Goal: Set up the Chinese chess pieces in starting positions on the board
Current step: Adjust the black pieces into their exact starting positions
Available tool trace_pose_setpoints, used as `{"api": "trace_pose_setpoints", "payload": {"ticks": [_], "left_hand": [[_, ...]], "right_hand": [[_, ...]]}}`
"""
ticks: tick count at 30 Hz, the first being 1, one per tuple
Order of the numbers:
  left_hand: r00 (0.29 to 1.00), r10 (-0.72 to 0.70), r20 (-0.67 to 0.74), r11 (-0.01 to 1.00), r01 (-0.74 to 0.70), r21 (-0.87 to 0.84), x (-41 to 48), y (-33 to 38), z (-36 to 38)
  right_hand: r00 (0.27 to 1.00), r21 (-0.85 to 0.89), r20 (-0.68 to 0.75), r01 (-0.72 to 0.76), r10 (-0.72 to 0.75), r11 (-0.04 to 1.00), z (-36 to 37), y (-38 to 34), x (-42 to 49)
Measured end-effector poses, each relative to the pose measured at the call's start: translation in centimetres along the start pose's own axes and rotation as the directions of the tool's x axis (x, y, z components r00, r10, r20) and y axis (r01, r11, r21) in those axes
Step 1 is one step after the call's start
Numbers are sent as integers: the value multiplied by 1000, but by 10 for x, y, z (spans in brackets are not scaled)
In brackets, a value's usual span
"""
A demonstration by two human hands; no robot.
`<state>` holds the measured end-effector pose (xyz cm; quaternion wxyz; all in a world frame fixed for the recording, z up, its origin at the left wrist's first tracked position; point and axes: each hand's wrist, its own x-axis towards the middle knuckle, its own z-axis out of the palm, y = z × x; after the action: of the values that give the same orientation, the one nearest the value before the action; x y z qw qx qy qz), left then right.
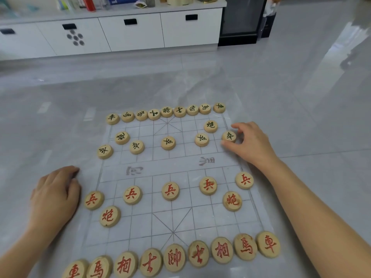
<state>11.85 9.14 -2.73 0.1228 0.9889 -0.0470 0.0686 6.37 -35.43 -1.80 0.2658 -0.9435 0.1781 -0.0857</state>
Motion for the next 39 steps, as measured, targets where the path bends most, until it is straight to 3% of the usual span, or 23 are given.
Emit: {"api": "trace_pose_setpoints", "payload": {"ticks": [3,6,10,17,20,27,39], "left_hand": [[1000,16,-10,1000,-16,-4,0,-1,1],[1000,24,-11,1000,-24,1,0,-2,1],[1000,31,-7,1000,-31,-1,1,-4,2],[999,28,-16,999,-28,-18,-1,-2,2],[999,32,-13,999,-32,-9,0,-4,3],[999,30,-15,1000,-30,-2,0,-4,3],[999,26,-23,1000,-26,-9,0,-4,4]], "right_hand": [[998,-39,-24,58,-59,998,-3,-19,0],[984,-259,52,179,-172,949,4,-45,5],[980,-488,88,199,-180,850,14,-64,16],[958,-330,174,273,-226,903,15,-59,14],[972,-334,136,226,-190,915,16,-56,15],[957,-283,207,259,-205,923,19,-56,16],[960,-272,190,252,-205,929,16,-75,10]]}}
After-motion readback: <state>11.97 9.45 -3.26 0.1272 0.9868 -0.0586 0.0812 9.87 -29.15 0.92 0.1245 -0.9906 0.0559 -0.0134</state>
